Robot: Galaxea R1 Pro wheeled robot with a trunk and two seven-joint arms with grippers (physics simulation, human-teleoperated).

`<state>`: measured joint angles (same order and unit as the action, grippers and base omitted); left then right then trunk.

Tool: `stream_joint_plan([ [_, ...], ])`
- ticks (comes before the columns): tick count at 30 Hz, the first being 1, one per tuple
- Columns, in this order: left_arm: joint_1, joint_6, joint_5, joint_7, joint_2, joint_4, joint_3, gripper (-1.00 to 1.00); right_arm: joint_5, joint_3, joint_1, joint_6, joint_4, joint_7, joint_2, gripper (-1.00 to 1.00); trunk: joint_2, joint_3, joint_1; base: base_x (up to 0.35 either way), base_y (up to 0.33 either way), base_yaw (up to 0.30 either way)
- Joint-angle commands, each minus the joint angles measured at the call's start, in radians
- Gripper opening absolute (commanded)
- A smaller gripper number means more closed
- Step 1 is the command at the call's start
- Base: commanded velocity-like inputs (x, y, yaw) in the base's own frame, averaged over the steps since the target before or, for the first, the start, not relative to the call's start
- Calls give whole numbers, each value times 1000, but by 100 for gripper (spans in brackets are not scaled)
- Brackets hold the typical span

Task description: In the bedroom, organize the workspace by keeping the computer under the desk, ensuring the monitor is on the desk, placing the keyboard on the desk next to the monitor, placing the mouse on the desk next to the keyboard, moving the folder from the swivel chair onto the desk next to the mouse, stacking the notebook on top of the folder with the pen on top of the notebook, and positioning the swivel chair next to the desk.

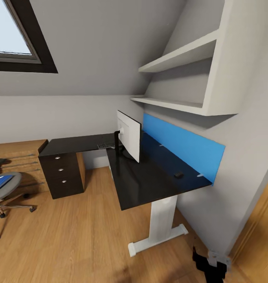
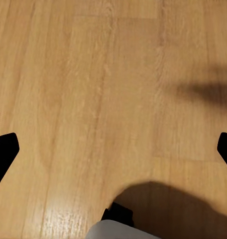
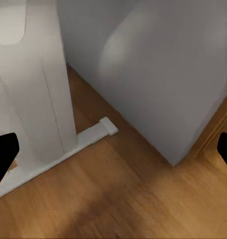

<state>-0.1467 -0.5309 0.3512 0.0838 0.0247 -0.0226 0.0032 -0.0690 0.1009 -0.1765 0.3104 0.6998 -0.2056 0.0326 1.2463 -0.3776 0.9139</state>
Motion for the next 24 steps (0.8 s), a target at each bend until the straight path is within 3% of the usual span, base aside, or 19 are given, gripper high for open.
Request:
stream_joint_plan([
  [1,-1,-2,-1,3,0,0,0,100,-9,-1,-14,-29,27,-5,7,100,1,-1,0,0,0,0],
  [3,-1,-2,-1,4,1,0,0,100,-10,-1,-54,-129,88,-14,28,100,1,-1,0,0,0,0],
  [5,-1,-3,-1,3,1,0,-1,100,-11,1,-149,-292,143,-24,64,100,1,-1,0,0,0,0],
  [7,-1,-3,-2,2,1,0,-1,100,-10,1,-303,-442,157,-27,80,100,1,-1,0,0,0,0],
  [8,-1,-3,-2,2,1,0,-1,100,-10,2,-329,-466,158,-28,81,100,1,-1,0,0,0,0],
  [9,-1,-4,-2,0,2,0,-1,100,-10,1,-442,-576,158,-28,83,100,1,-1,0,0,0,0],
  [12,-1,-4,-2,-1,3,0,-1,100,-10,-1,-512,-632,136,-26,83,100,1,-1,0,0,0,0],
  [14,-1,-4,-4,-2,3,0,-2,100,-12,-3,-631,-667,31,-4,80,100,1,-1,0,0,0,0],
  [18,-1,-4,-7,-2,3,-1,-3,100,-14,-4,-687,-665,-90,30,69,100,1,-1,0,56,0,0],
  [24,-1,-4,-8,-3,3,-2,-3,100,-10,-9,-706,-639,-150,49,45,100,1,-1,0,254,0,0],
])
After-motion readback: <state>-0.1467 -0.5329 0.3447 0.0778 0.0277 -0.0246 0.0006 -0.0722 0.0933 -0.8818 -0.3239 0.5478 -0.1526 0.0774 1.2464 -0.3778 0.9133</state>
